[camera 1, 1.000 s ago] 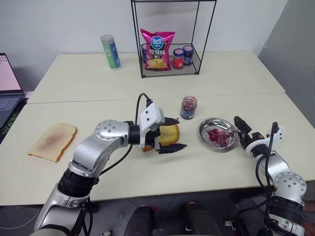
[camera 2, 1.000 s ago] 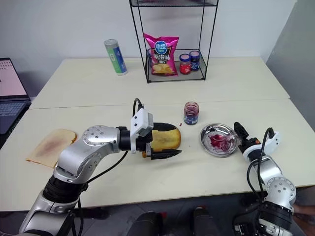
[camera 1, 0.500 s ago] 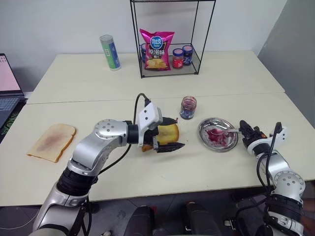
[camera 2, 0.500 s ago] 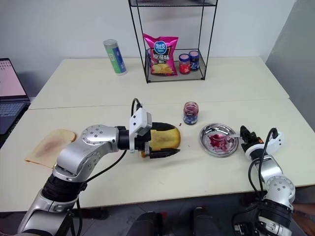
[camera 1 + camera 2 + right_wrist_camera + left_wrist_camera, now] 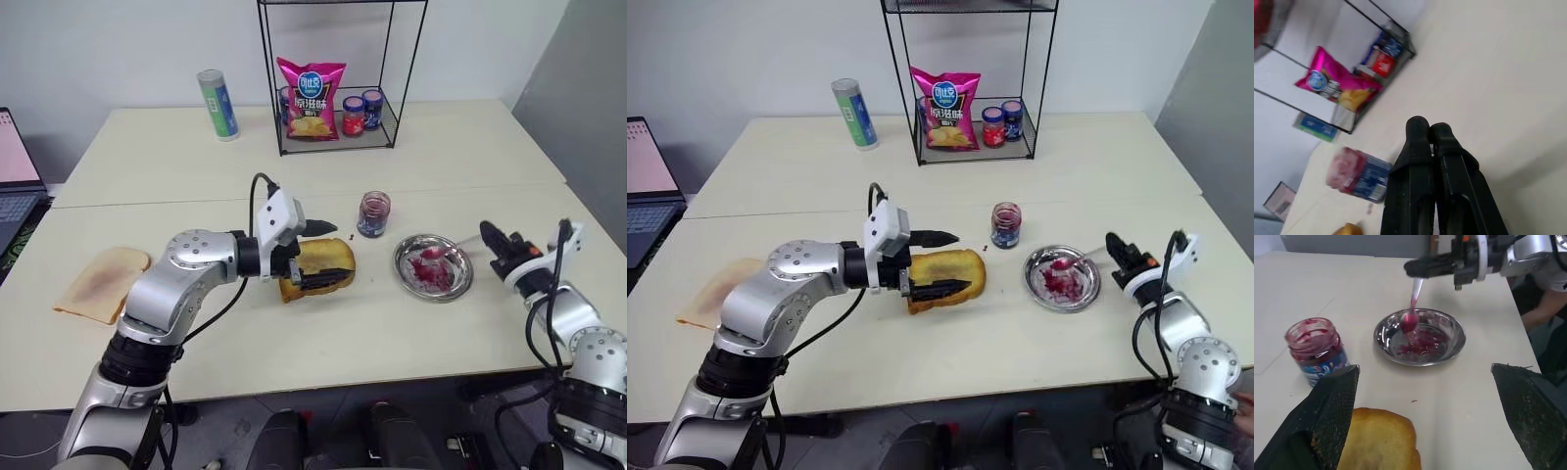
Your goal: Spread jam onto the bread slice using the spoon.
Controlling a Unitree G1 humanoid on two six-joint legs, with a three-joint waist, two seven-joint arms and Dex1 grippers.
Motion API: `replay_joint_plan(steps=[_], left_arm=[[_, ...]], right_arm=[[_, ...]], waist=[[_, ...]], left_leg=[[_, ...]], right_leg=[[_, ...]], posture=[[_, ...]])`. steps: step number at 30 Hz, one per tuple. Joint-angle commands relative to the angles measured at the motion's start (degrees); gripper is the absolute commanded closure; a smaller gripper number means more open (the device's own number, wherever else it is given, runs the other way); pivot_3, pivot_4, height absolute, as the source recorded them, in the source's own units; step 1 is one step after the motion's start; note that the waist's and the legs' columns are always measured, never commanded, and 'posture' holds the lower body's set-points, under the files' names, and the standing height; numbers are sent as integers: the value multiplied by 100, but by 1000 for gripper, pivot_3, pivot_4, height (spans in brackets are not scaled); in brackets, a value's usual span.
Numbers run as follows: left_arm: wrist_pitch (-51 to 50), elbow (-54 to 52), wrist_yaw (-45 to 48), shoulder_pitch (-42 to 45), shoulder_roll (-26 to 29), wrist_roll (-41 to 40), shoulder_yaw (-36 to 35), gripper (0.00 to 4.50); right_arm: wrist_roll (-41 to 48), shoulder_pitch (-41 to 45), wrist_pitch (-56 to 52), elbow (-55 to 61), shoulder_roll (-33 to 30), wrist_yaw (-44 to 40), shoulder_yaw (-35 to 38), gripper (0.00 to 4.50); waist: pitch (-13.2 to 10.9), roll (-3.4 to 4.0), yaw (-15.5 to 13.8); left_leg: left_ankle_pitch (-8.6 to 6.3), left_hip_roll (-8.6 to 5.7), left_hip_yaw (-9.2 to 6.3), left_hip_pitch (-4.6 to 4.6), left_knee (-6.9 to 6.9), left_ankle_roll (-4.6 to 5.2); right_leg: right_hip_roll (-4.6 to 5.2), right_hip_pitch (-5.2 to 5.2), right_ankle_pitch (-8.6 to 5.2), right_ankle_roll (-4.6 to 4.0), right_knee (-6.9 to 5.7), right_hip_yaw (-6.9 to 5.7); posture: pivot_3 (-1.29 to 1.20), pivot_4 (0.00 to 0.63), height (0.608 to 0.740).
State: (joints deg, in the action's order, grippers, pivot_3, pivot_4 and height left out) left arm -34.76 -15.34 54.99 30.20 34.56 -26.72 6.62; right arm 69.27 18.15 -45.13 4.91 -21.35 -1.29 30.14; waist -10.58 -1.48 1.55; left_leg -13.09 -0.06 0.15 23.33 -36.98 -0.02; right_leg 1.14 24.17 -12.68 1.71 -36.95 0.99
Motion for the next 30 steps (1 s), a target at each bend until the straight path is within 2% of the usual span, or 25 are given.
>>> replay_joint_plan(steps=[1, 5, 11, 20, 30], left_arm=[[-11, -42, -287, -170, -10, -162, -517, 0], [101, 68, -714, -170, -240, -50, -677, 0], [160, 160, -1069, -28, -536, 50, -631, 0], [37, -177, -1243, -167, -517, 47, -595, 0], [-51, -354, -1350, -241, -497, 56, -537, 0]], right_arm=[[346, 778, -271, 255, -579, -118, 7, 4470], [46, 1691, -262, -161, -753, -232, -330, 4470], [-895, 2810, 126, -1056, -543, -677, -1022, 4470], [-2337, 3039, 636, -1540, -478, -1756, -1977, 4470], [-3532, 3256, 1418, -1971, -197, -2355, -2460, 4470]], waist=[[-4, 7, 7], [-6, 8, 18], [-6, 9, 10], [-6, 9, 3], [-6, 9, 6]], left_leg=[[0, -1, 3, 0, 0, 0], [0, -1, 13, -1, -2, 0], [0, -5, 12, 4, -1, 0], [0, -7, 5, 13, -3, 0], [0, -6, 5, 11, -4, 0]], right_leg=[[0, 1, 0, 0, -1, 0], [0, 4, 4, 6, 0, -1], [2, 7, 7, 8, 0, 0], [8, 9, 24, -15, 5, -2], [6, 10, 25, -16, 1, -6]], posture=[[0, 150, 740], [0, 150, 740], [0, 150, 740], [0, 150, 740], [0, 150, 740]])
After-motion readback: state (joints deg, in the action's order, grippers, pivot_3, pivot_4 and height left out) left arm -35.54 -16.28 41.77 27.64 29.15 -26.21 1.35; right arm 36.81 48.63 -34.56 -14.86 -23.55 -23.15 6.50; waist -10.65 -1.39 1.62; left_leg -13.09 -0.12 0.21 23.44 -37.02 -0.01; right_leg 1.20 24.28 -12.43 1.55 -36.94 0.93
